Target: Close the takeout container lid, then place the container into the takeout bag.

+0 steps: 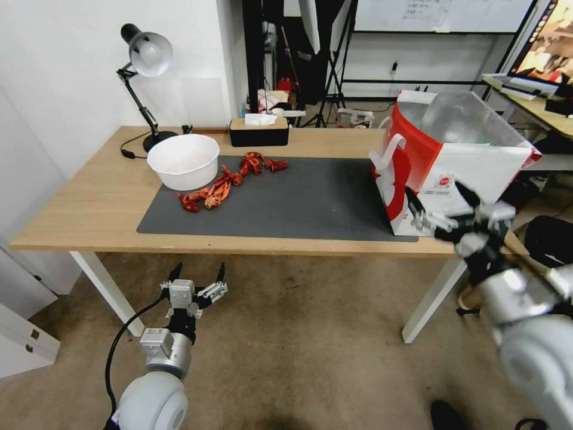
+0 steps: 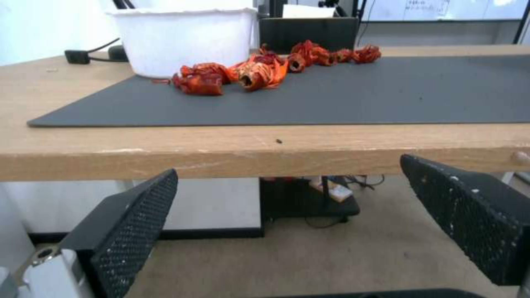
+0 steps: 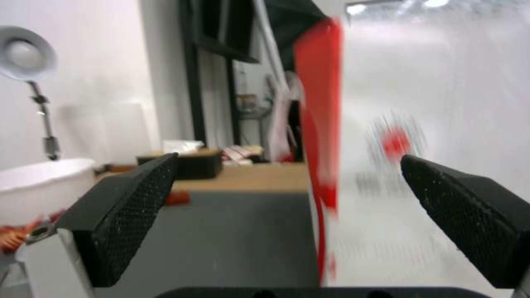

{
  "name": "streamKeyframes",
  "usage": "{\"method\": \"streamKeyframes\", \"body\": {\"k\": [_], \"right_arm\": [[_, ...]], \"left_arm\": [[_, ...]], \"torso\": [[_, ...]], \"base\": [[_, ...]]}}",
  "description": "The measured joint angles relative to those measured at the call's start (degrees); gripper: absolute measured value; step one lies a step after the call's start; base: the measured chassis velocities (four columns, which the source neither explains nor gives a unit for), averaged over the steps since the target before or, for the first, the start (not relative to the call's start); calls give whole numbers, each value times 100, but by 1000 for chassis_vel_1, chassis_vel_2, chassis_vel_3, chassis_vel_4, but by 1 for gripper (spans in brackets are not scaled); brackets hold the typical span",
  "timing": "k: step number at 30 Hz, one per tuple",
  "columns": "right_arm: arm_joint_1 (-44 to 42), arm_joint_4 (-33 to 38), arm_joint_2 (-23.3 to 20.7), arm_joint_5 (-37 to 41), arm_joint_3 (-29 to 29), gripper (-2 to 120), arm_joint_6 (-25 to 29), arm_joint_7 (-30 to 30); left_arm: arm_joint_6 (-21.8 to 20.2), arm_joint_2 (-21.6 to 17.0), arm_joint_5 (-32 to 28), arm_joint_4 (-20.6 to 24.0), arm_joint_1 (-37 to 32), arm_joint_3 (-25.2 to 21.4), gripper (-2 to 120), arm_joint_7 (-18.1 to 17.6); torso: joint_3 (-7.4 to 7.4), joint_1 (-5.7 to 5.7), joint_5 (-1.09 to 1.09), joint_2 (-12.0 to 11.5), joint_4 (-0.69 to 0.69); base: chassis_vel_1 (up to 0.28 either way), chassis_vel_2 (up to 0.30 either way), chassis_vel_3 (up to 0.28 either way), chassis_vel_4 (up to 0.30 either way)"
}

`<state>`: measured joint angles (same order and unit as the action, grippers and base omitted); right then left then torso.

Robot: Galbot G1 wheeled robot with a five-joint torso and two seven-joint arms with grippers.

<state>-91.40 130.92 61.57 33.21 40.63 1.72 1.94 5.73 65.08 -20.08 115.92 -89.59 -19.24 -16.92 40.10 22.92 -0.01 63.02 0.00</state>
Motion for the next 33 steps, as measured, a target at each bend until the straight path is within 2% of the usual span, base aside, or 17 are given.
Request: {"method": "streamKeyframes", "body": {"k": [1, 2, 3, 4, 7, 15, 33], "right_arm": [[-461, -187, 587, -463, -187, 100, 517, -12], [-552, -227, 706, -562, -225, 100, 610, -14], [-755, -355, 1018, -854, -339, 100, 869, -14], [-755, -355, 1018, -854, -339, 100, 869, -14], [-905, -618, 1370, -1273, -488, 100, 1162, -9], [-863, -914, 1565, -1506, -657, 100, 1373, 1], [-801, -991, 1530, -1461, -693, 100, 1359, -51]], "left_arm": [[74, 2, -84, -23, -25, 14, 100, 16], [80, 3, -103, -29, -33, 20, 100, 30], [155, 5, -136, -69, -37, 37, 100, 94], [155, 5, -136, -69, -37, 37, 100, 94], [361, 18, -186, -138, -58, 27, 100, 367], [704, 69, -155, -262, -133, 7, 100, 613], [743, 68, -53, -294, -176, -12, 100, 619]], "torso": [[0, 0, -1, 0, 0], [0, 0, 0, 0, -1], [0, -1, -1, 0, -1], [0, -1, -1, 0, -1], [0, 0, 0, 0, 1], [0, 0, 0, 0, 1], [1, 0, 0, 0, 0]], "base": [[0, 0, 0, 0], [0, 0, 0, 0], [0, 0, 0, 0], [0, 0, 0, 0], [0, 0, 0, 0], [0, 0, 0, 0], [0, 0, 0, 0]]}}
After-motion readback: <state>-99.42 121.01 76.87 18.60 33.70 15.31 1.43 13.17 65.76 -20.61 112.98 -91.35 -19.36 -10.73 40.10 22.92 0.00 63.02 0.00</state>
